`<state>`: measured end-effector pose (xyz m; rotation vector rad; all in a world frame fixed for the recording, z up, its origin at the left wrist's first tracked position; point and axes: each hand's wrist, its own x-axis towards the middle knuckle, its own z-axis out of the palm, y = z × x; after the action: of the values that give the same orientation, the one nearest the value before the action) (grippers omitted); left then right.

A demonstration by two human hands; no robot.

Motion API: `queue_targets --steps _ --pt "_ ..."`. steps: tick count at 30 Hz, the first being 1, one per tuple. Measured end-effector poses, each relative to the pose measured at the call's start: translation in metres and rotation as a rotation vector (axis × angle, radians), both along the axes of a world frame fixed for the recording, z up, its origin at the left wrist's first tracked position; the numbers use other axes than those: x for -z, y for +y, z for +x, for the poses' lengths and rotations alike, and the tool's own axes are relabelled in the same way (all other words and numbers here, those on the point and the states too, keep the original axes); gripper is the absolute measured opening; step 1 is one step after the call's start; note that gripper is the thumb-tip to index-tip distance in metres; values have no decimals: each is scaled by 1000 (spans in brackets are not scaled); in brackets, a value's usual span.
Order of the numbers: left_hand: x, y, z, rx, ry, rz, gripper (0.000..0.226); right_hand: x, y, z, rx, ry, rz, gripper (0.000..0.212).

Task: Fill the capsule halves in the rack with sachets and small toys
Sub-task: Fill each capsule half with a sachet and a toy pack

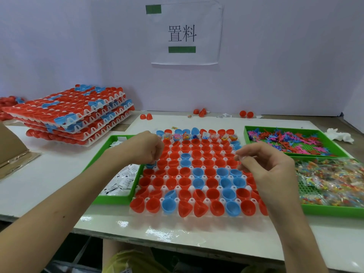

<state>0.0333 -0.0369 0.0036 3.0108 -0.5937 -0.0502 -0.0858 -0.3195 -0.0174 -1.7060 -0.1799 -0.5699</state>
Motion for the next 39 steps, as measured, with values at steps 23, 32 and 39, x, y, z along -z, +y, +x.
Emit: queue_targets --steps 23,32,39 --pt "36 77 -11 -322 -38 -318 21 7 -16 6 71 6 4 30" --pt "37 74 -18 -403 -252 -255 15 13 -33 11 103 -27 30 31" --pt "23 49 -39 -395 -528 -631 15 14 -87 9 268 -24 85 35"
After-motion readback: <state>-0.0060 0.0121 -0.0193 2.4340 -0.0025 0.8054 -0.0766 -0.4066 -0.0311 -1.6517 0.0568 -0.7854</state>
